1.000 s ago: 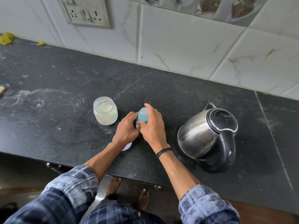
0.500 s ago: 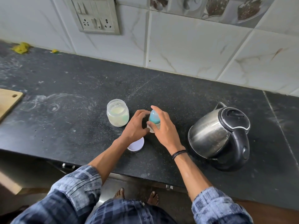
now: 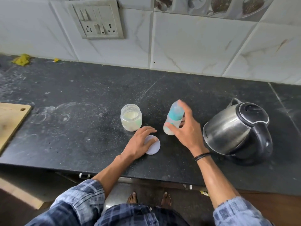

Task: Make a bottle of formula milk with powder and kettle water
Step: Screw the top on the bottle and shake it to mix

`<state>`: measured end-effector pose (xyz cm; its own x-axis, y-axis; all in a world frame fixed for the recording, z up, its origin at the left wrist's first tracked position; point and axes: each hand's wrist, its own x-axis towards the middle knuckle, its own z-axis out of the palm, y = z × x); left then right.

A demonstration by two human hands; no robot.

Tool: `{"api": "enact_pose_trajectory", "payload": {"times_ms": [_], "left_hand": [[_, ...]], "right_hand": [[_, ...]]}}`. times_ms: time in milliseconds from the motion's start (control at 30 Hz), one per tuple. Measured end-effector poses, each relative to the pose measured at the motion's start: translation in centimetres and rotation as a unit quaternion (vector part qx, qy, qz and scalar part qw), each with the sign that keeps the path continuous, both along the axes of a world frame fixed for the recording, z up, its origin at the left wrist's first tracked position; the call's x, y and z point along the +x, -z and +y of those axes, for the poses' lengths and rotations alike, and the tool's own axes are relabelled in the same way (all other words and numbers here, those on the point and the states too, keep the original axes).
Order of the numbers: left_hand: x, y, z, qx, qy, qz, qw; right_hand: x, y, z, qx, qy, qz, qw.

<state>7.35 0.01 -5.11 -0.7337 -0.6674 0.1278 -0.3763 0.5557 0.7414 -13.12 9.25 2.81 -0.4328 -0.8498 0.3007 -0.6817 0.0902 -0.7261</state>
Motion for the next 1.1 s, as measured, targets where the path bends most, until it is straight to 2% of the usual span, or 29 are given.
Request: {"api": "enact_pose_trajectory", "payload": {"times_ms": [67, 133, 167, 200, 300, 333, 433, 467, 567, 600, 700, 733, 833, 867, 967, 1000, 1100], "left_hand": [[0.2, 0.7, 0.1, 0.023, -0.008, 0.009, 1.000], [0.4, 1.5, 0.3, 0.033, -0.025, 0.012, 0.999], [0.4, 1.8, 0.4, 0.029, -0.035, 0.011, 0.999], [0.4, 2.0, 0.5, 0.025, -0.045, 0.008, 0.999], [0.3, 2.1, 0.5, 0.025, -0.060, -0.002, 0.998], [0.2, 2.0, 0.6, 0.021, -0.060, -0.003, 0.998], [0.1, 1.8, 0.5, 0.010, -0.062, -0.013, 0.998], [0.2, 1.7, 0.6, 0.004, -0.063, -0.016, 0.998], [0.2, 1.9, 0.7, -0.006, -0.058, -0.023, 0.998], [0.1, 1.8, 0.7, -0.008, -0.054, -0.022, 0.998], [-0.2, 1.7, 0.5, -0.023, -0.058, -0.025, 0.998], [-0.2, 1.7, 0.5, -0.024, -0.062, -0.027, 0.997], [0.0, 2.0, 0.6, -0.028, -0.062, -0.028, 0.997], [0.0, 2.1, 0.7, -0.029, -0.058, -0.025, 0.998], [-0.2, 2.1, 0.4, -0.032, -0.061, -0.026, 0.997], [-0.2, 2.1, 0.4, -0.032, -0.064, -0.027, 0.997], [0.0, 2.4, 0.5, -0.035, -0.060, -0.027, 0.997]], "right_hand": [[-0.3, -2.6, 0.8, -0.098, 0.032, -0.056, 0.993], [-0.3, -3.7, 1.3, -0.237, 0.046, -0.125, 0.962], [0.0, -4.0, 1.6, -0.277, 0.048, -0.146, 0.948], [0.3, -4.1, 1.9, -0.277, 0.048, -0.162, 0.946], [0.4, -4.3, 2.4, -0.147, 0.041, -0.141, 0.978], [0.1, -4.7, 2.6, -0.159, 0.035, -0.152, 0.975], [-0.9, -5.8, 2.1, -0.319, 0.031, -0.191, 0.928], [-0.8, -5.8, 1.8, -0.329, 0.036, -0.195, 0.923], [0.2, -5.1, 1.7, -0.192, 0.032, -0.215, 0.957], [0.3, -4.9, 2.0, -0.181, 0.025, -0.221, 0.958], [-0.1, -5.3, 1.6, -0.291, 0.018, -0.262, 0.920], [-0.1, -5.3, 1.3, -0.292, 0.019, -0.261, 0.920], [0.5, -5.0, 1.2, -0.179, 0.009, -0.240, 0.954], [0.4, -5.2, 1.5, -0.184, 0.005, -0.245, 0.952], [-0.5, -6.1, 1.7, -0.320, 0.028, -0.260, 0.911], [-0.5, -6.3, 1.5, -0.322, 0.035, -0.258, 0.910], [0.1, -5.6, 1.7, -0.204, 0.019, -0.249, 0.947]]}}
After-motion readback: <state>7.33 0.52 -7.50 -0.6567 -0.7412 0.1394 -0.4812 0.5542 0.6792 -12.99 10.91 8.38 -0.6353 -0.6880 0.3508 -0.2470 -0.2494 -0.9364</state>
